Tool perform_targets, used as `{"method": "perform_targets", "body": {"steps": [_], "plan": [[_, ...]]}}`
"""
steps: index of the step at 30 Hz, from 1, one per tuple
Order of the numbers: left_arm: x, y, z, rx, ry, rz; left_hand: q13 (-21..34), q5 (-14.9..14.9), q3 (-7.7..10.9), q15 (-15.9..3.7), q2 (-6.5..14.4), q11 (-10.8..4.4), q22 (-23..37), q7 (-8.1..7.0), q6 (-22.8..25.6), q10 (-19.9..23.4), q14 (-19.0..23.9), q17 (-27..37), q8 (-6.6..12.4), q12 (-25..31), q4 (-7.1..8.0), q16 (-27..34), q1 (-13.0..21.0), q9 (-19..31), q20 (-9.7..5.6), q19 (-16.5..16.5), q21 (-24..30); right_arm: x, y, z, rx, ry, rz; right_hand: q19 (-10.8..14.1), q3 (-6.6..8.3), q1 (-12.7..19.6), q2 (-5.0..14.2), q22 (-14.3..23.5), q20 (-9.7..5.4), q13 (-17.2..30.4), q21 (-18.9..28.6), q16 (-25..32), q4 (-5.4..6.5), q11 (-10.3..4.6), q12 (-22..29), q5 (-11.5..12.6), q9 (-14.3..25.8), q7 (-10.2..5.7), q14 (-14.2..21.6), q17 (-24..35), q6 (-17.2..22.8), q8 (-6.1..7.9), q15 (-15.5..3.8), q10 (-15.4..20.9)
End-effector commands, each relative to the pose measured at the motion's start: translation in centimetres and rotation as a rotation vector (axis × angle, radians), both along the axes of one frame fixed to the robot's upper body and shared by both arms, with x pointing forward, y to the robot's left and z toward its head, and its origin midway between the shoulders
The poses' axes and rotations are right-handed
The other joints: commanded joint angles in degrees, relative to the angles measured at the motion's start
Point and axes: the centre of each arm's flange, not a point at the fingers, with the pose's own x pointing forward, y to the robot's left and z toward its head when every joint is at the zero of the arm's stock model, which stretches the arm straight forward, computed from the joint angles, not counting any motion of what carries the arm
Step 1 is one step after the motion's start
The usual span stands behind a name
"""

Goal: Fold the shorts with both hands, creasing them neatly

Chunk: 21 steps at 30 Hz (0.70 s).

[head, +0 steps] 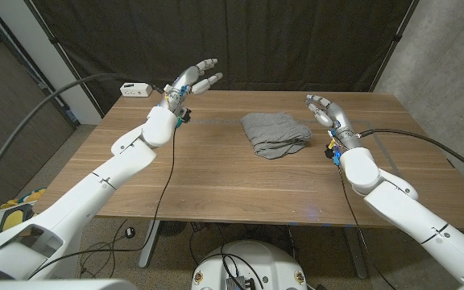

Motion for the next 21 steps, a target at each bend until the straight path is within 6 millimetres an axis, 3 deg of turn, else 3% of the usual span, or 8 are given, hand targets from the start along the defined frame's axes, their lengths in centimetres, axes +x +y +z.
{"method": "perform_targets", "body": {"steps": [1,8,10,11,12,14,21], "plan": [[1.5,2.2,-0.8,-0.151,0.124,-0.215,0.04,0.25,0.74,0.65,-0.24,0.81,0.4,0.85,-0.79,-0.93,-1.78,0.11,-0.19,0.14,0.72,-0.4,-1.44,-0.06,-0.5,-1.74,-0.44,0.4,-1.1,-0.7,0.201,-0.04,0.133,-0.47,-0.48,-1.25,-0.2,0.14,0.07,0.2,-0.1,-0.03,0.3,0.96,-0.24,-0.33,-0.03,0.79,0.37,0.36,-0.41,-0.34,0.38,-0.02],[2.3,2.9,-1.4,-0.172,0.169,-0.292,-0.14,-0.36,0.82,1.09,-0.29,1.15,0.48,3.13,-2.78,-3.41,-4.23,-0.01,-0.43,-0.23,2.56,-0.42,-4.06,-0.18,-1.42,-3.73,-1.0,0.5,-1.3,-0.8,0.279,-0.067,0.177,-0.63,-1.13,-2.54,-0.65,0.18,0.46,0.22,-0.1,0.04,0.75,1.7,-0.41,-0.52,-0.04,1.52,0.35,0.54,-1.34,-0.66,1.1,-0.59],[2.7,3.1,-1.6,-0.192,0.188,-0.329,-0.26,-0.62,1.12,1.39,0.57,1.81,0.52,4.43,-3.39,-4.22,-5.41,0.03,-0.35,-0.25,4.21,-0.41,-5.66,-0.2,-1.48,-4.41,-1.16,0.8,-1.8,-1.0,0.311,-0.062,0.183,-0.57,-1.78,-3.86,-0.91,0.21,0.44,0.25,-0.04,0.18,1.41,2.14,-0.42,-0.62,0.0,1.79,0.53,0.68,-1.56,-0.65,1.39,-0.75],[2.9,3.2,-1.8,-0.201,0.195,-0.347,-0.36,-0.59,1.41,1.54,1.05,1.96,0.59,5.12,-3.7,-4.46,-6.17,0.09,-0.26,-0.09,6.07,-0.27,-7.29,-0.21,-1.87,-5.17,-1.33,0.7,-1.9,-1.1,0.33,-0.063,0.15,-0.55,-2.14,-4.61,-1.04,0.23,0.45,0.27,-0.01,0.2,1.79,2.5,-0.39,-0.63,0.02,1.89,0.51,0.75,-1.69,-0.65,1.48,-0.77],[3.1,3.3,-1.9,-0.21,0.201,-0.363,-0.48,-0.43,1.79,1.83,1.11,1.93,0.65,5.42,-4.23,-5.37,-7.09,0.06,-0.3,-0.22,7.59,-0.3,-8.7,-0.25,-1.95,-5.75,-1.44,0.6,-2.1,-1.3,0.332,-0.066,0.138,-0.58,-2.48,-5.33,-1.14,0.24,0.4,0.28,0.0,0.21,2.16,2.81,-0.38,-0.62,0.03,2.21,0.48,0.81,-1.97,-0.7,1.78,-0.82],[3.5,3.4,-2.3,-0.221,0.215,-0.389,-0.63,-0.16,2.14,1.62,1.06,2.02,0.7,5.65,-4.9,-6.43,-8.49,0.01,-0.34,-0.34,9.13,-0.43,-10.61,-0.3,-2.36,-6.37,-1.54,0.0,-2.0,-1.6,0.327,-0.058,0.092,-0.58,-3.01,-6.47,-1.27,0.26,0.08,0.3,0.03,0.22,2.74,3.29,-0.35,-0.56,0.06,2.78,0.4,0.89,-1.97,-0.61,2.26,-0.88],[4.8,3.5,-3.8,-0.27,0.262,-0.445,-1.02,0.33,2.12,1.65,0.07,1.52,0.65,4.66,-9.42,-10.7,-12.47,-0.26,-0.84,-0.8,9.85,-0.61,-16.06,-0.41,-3.25,-7.74,-1.84,-1.3,0.0,-2.4,0.306,-0.077,0.106,-0.68,-3.62,-7.85,-1.43,0.27,-1.23,0.31,0.03,0.22,3.38,3.84,-0.23,-0.4,0.05,3.26,0.36,0.96,-1.87,-0.48,2.85,-0.7]]}}
